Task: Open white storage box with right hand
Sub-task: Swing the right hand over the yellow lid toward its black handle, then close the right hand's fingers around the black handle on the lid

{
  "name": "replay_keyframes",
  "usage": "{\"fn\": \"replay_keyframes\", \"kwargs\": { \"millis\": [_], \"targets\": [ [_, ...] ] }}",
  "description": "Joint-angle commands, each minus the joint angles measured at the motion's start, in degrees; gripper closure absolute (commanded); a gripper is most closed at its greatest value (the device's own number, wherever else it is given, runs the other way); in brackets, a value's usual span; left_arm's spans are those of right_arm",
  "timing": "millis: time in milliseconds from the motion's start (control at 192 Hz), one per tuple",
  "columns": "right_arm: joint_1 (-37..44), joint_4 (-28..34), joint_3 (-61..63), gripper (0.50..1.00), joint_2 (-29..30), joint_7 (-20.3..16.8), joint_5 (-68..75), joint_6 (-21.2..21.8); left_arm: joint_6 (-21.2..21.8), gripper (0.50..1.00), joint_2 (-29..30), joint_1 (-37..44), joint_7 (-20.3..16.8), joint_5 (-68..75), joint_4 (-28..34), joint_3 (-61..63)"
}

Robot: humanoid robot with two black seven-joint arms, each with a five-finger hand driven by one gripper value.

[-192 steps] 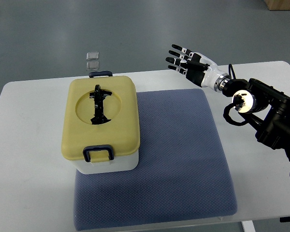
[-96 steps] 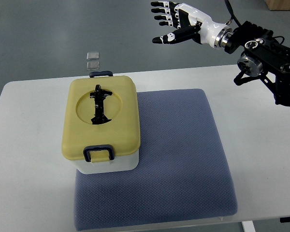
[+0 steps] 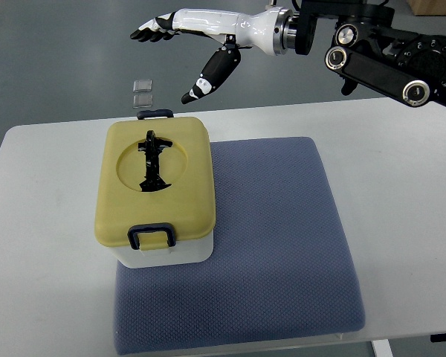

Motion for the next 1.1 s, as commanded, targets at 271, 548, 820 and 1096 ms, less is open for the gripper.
{"fn": "replay_keyframes", "kwargs": {
  "millis": [271, 548, 820, 1096],
  "targets": [
    [13.99, 2.47, -12.09, 0.568, 8.7, 8.07, -15.58, -0.82, 0.04, 0.5, 0.0, 0.0, 0.0, 0.0, 0.0, 0.0],
    [16.45, 2.03, -18.69, 0.568, 14.41, 8.51, -24.73, -4.33, -0.04, 0.5, 0.0, 0.0, 0.0, 0.0, 0.0, 0.0],
    [15.57, -0.17, -20.62, 0.568, 14.24, 8.15, -26.84, -7.32, 0.04, 0.5, 0.0, 0.0, 0.0, 0.0, 0.0, 0.0],
    [13.55, -1.75, -21.59, 0.57, 14.41, 8.07, -28.51, -7.76, 0.04, 0.5, 0.0, 0.0, 0.0, 0.0, 0.0, 0.0]
  ]
}}
